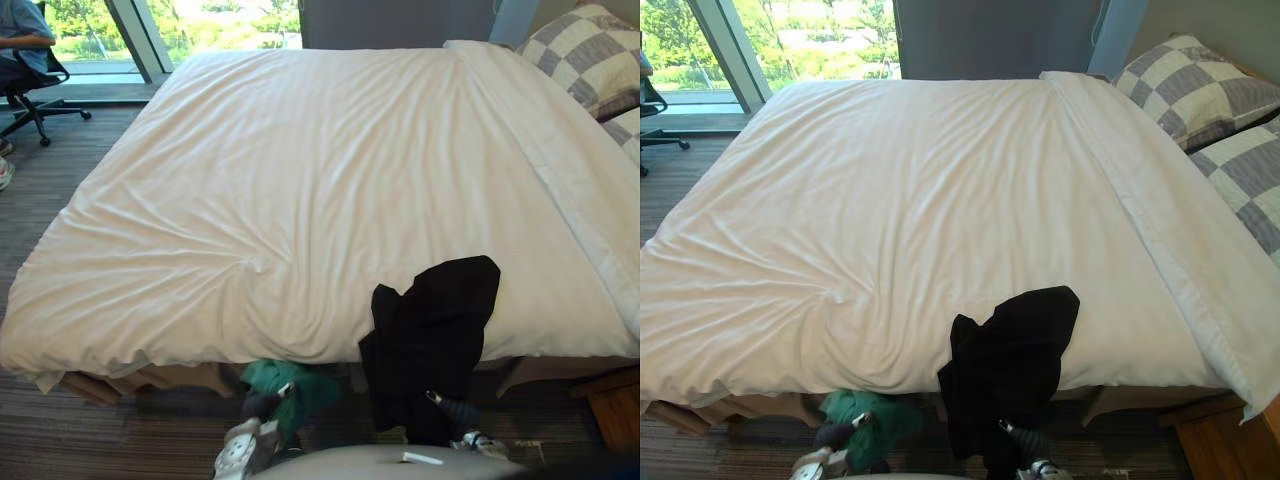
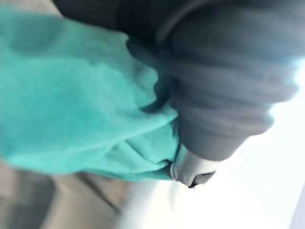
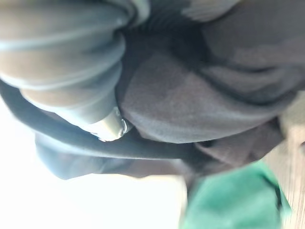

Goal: Tidy the bed and pick cloth on bed and put in laundry

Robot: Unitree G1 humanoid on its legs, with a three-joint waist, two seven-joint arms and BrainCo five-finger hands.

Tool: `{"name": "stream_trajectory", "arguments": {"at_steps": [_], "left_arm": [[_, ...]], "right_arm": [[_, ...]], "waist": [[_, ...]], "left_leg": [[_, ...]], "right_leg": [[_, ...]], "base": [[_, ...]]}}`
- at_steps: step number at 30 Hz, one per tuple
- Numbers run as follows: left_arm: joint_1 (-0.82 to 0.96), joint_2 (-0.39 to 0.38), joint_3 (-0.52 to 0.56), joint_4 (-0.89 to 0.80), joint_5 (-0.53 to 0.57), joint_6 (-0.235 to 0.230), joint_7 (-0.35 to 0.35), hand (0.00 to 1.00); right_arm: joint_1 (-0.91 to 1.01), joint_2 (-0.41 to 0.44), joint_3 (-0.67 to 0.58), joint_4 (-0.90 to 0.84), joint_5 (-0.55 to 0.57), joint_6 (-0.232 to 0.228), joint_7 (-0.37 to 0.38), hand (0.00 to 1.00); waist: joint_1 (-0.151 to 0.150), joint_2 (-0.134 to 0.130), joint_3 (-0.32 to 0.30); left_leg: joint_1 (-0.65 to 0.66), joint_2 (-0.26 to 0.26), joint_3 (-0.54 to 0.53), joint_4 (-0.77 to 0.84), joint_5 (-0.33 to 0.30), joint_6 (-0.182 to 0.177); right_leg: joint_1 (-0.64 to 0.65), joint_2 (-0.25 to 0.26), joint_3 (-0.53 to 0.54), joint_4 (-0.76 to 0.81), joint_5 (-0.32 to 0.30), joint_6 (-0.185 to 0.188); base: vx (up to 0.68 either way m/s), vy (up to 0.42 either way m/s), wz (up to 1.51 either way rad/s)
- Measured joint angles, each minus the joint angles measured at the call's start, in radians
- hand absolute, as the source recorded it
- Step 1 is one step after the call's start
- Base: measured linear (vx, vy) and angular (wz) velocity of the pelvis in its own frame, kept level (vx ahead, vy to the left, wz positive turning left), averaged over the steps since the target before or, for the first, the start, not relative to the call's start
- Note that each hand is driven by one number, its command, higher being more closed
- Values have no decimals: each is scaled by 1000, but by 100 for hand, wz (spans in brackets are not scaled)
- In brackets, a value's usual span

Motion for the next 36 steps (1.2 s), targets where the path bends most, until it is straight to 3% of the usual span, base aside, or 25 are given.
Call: {"name": "stream_trajectory", "arguments": {"at_steps": [7, 14, 15, 16, 17, 19, 20, 21, 22, 23, 24, 25, 26, 27, 28, 29, 30, 31, 32, 33, 36], "left_arm": [[56, 6, -26, -131, -38, -5, 31, 100], [107, 6, -23, -210, -71, 1, 71, 100], [107, 5, -22, -218, -71, 1, 71, 100], [104, 0, -22, -251, -71, 0, 70, 100], [104, -2, -22, -266, -71, 0, 70, 100], [134, -11, -4, -327, -71, -2, 66, 100], [139, -8, 2, -334, -71, -2, 65, 100], [125, -13, 17, -343, -70, -4, 60, 100], [129, -29, 14, -343, -70, 0, 55, 100], [129, -35, 13, -349, -69, 1, 51, 100], [121, -56, 9, -370, -69, 1, 45, 100], [101, -61, 22, -367, -69, 1, 41, 100], [70, -59, 54, -377, -69, -9, 37, 100], [55, -70, 53, -354, -69, -9, 34, 100], [52, -76, 47, -352, -70, -4, 31, 100], [65, -80, 16, -353, -73, 6, 27, 100], [72, -76, -6, -358, -86, 12, 22, 100], [91, -76, -25, -359, -119, 19, 18, 100], [95, -61, -24, -357, -131, 24, 16, 100], [89, -44, -23, -342, -163, 35, 18, 100], [92, -41, -28, -341, -191, 53, 21, 100]], "right_arm": [[0, -1, 99, -131, -30, 5, 3, 100], [10, -5, 148, -191, -71, 73, 11, 100], [14, -5, 150, -200, -79, 79, 10, 100], [24, -4, 149, -228, -82, 84, 7, 100], [27, -5, 149, -241, -82, 84, 4, 100], [30, -5, 150, -281, -84, 85, -4, 100], [32, -2, 151, -291, -85, 87, -9, 100], [33, -4, 145, -323, -84, 87, -18, 100], [39, -24, 138, -348, -79, 91, -39, 100], [41, -29, 136, -348, -77, 101, -49, 100], [36, -48, 121, -349, -78, 116, -54, 100], [31, -40, 107, -341, -77, 124, -60, 100], [11, -13, 101, -346, -66, 127, -74, 100], [1, -21, 87, -348, -47, 132, -93, 100], [0, -26, 81, -347, -39, 140, -102, 100], [0, -29, 70, -340, -35, 159, -119, 100], [5, -27, 72, -340, -27, 161, -124, 100], [11, -25, 72, -336, -27, 158, -127, 100], [8, -15, 74, -334, -27, 158, -131, 100], [2, 4, 89, -333, -26, 156, -141, 100], [0, 4, 90, -332, -22, 154, -170, 100]], "waist": [[-4, 0, 2], [-2, 12, 30], [-2, 4, 39], [-3, -5, 48], [-1, -4, 52], [1, 4, 55], [-1, -23, 45], [1, -13, 62], [2, 52, 74], [-8, 62, 72], [-21, 99, 74], [-46, 98, 66], [-48, 70, 64], [-60, 100, 72], [-57, 107, 70], [-40, 115, 68], [-36, 106, 69], [-35, 115, 62], [-32, 100, 56], [-24, 70, 49], [-8, 71, 55]], "left_leg": [[-5, -25, -66, 5, 4, 6], [-8, -46, -105, 26, 3, 17], [-22, -54, -101, 56, -7, 28], [-89, -69, -42, 177, -60, 75], [-119, -67, -9, 233, -90, 98], [-188, -54, 82, 319, -190, 198], [-186, -55, 125, 327, -209, 207], [-236, 5, 210, 534, -240, 214], [-247, 50, 260, 601, -250, 181], [-242, 41, 259, 582, -241, 188], [-229, 3, 162, 448, -205, 170], [-217, -27, 118, 343, -149, 172], [-202, -28, 217, 367, -153, 226], [-179, 43, 292, 506, -247, 183], [-145, 46, 314, 479, -238, 146], [-79, 9, 341, 366, -203, 139], [-26, -18, 343, 287, -174, 144], [9, -32, 317, 222, -161, 140], [16, -47, 308, 194, -150, 129], [35, -67, 290, 129, -112, 118], [55, -77, 247, 74, -65, 118]], "right_leg": [[51, -19, -78, -20, -4, 4], [87, -40, -163, -3, -34, 5], [89, -51, -177, 11, -44, 8], [92, -76, -231, 38, -64, 15], [94, -83, -253, 45, -73, 19], [113, -100, -321, 63, -90, 22], [121, -115, -343, 43, -86, 15], [126, -119, -396, 60, -87, 30], [131, -93, -446, 140, -94, 23], [107, -104, -470, 213, -115, 6], [46, -60, -476, 299, -174, -69], [-7, -21, -475, 282, -182, -109], [-92, 3, -525, 170, -98, -129], [-47, 11, -604, 175, -86, -136], [-43, -2, -630, 201, -93, -150], [-41, -42, -671, 289, -96, -155], [-44, -81, -705, 381, -96, -154], [-65, -105, -737, 448, -121, -124], [-58, -105, -745, 392, -114, -120], [-20, -101, -782, 348, -115, -144], [12, -102, -839, 360, -96, -173]], "base": [[76, -3, 30], [-9, -23, 24], [-62, 17, 79], [-57, 41, 86], [-52, 65, 119], [58, 62, 114], [152, 59, 119], [170, 81, 140], [147, 120, 163], [55, 122, 201], [-44, 55, 196], [-53, -7, 233], [98, -64, 239], [130, -44, 203], [249, 29, 148], [144, 80, 83], [167, 93, 97], [53, 25, 80], [88, -71, 78], [50, -110, 56], [51, -49, 55]]}}
